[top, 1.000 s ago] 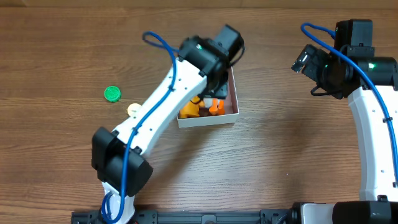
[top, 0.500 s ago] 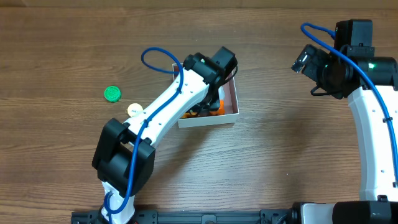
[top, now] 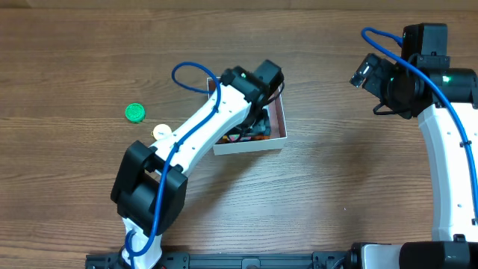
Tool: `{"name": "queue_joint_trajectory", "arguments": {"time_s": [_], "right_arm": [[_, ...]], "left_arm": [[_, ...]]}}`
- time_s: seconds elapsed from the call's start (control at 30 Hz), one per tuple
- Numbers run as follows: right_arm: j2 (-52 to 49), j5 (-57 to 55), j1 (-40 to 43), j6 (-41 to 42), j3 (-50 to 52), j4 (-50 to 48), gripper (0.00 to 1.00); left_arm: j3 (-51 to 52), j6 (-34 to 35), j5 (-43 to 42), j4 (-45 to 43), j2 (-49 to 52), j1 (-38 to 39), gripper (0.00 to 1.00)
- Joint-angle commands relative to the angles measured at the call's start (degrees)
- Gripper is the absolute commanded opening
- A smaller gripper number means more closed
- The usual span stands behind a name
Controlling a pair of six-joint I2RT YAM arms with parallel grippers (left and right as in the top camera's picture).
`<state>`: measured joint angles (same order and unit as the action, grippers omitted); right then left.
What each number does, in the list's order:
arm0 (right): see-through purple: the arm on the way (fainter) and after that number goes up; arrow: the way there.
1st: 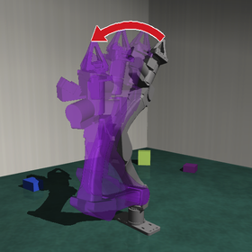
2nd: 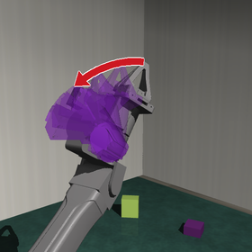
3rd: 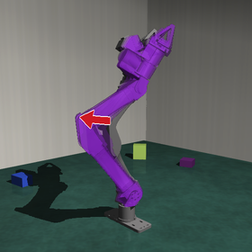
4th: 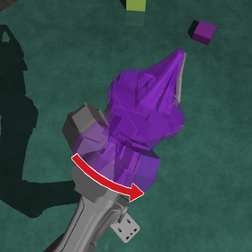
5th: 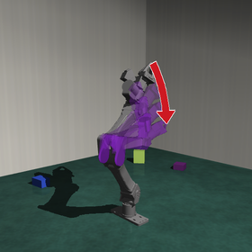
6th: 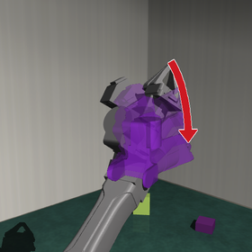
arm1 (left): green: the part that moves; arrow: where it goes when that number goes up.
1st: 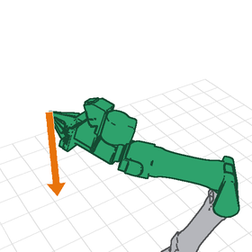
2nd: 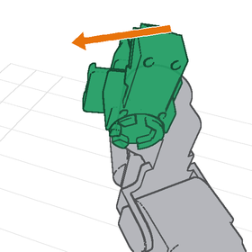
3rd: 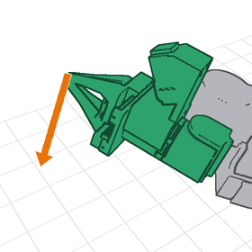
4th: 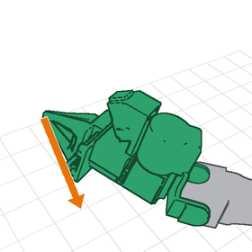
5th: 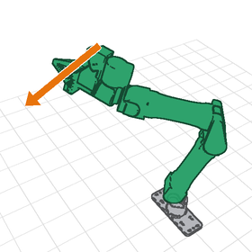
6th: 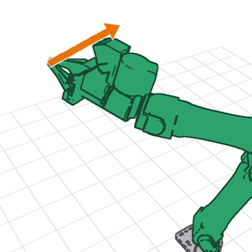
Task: Pack container
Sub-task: 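Carry the cube with the left gripper over the box and lower it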
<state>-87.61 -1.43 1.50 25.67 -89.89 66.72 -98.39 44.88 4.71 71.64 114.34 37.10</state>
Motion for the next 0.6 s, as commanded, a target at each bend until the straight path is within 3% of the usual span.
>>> {"name": "queue_joint_trajectory", "arguments": {"time_s": [0.0, 0.07, 0.1, 0.13, 0.17, 0.27, 0.57], "right_arm": [[-0.17, 0.07, 0.13, 0.22, -0.17, -0.20, 1.00], [-0.17, 0.07, 0.13, 0.22, -0.17, -0.20, 1.00], [-0.17, 0.07, 0.13, 0.22, -0.17, -0.20, 1.00], [-0.17, 0.07, 0.13, 0.22, -0.17, -0.20, 1.00], [-0.17, 0.07, 0.13, 0.22, -0.17, -0.20, 1.00], [-0.17, 0.07, 0.13, 0.22, -0.17, -0.20, 1.00], [-0.17, 0.07, 0.13, 0.22, -0.17, -0.20, 1.00]], "left_arm": [[-4.90, -2.29, -0.66, 1.66, -0.13, -0.07, 0.86], [-5.03, -2.51, -0.17, 1.73, -0.13, -0.07, 0.76], [-5.01, -2.49, 0.24, 1.86, -0.13, -0.07, 0.66], [-5.01, -2.49, 0.68, 1.88, -0.13, -0.07, 0.46], [-5.01, -2.49, 0.90, 1.90, -0.13, -0.07, 0.34], [-5.01, -2.47, 2.19, 2.01, -0.13, -0.07, 0.07], [-4.96, -3.30, 4.04, -1.05, -0.13, -0.04, 0.04]]}}
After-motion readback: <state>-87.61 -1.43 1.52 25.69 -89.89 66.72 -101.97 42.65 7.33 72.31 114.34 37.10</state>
